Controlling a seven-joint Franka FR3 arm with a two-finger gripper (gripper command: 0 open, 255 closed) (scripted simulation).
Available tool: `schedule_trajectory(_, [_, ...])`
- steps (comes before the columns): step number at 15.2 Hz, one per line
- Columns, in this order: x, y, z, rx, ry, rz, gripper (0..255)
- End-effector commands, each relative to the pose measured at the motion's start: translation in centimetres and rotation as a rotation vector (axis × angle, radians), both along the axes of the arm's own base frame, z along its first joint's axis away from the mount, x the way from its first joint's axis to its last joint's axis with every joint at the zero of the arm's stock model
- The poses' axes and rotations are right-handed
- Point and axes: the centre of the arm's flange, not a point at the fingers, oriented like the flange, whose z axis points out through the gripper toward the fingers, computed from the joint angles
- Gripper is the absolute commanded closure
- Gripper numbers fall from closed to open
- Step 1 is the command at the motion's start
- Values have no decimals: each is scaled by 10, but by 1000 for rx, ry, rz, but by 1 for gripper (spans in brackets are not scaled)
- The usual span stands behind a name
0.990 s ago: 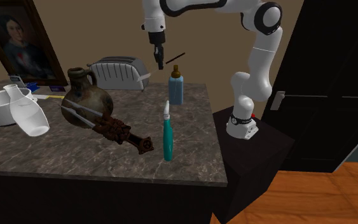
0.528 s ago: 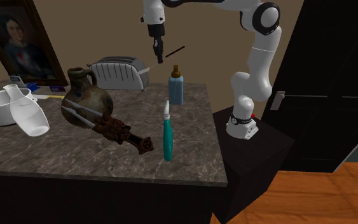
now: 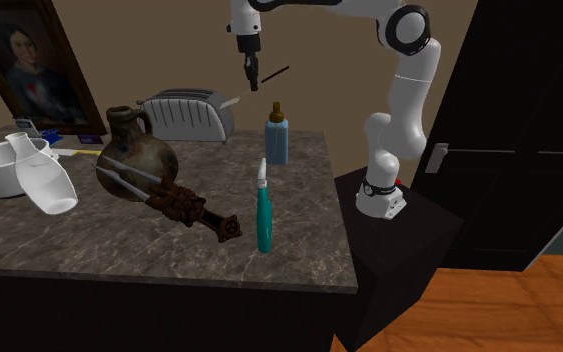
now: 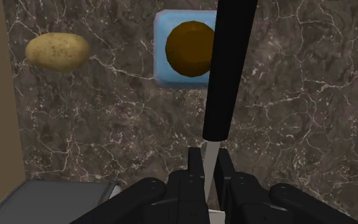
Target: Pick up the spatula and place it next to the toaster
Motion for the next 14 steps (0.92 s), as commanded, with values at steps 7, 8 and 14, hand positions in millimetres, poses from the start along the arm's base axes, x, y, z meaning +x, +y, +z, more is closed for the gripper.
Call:
schedule_trajectory(7, [-50,-93,0,0,0,2,255])
schedule_trajectory(8, [-57,-105,0,0,0,2,255])
schedule_trajectory(14, [-100,-184,0,0,0,2,255])
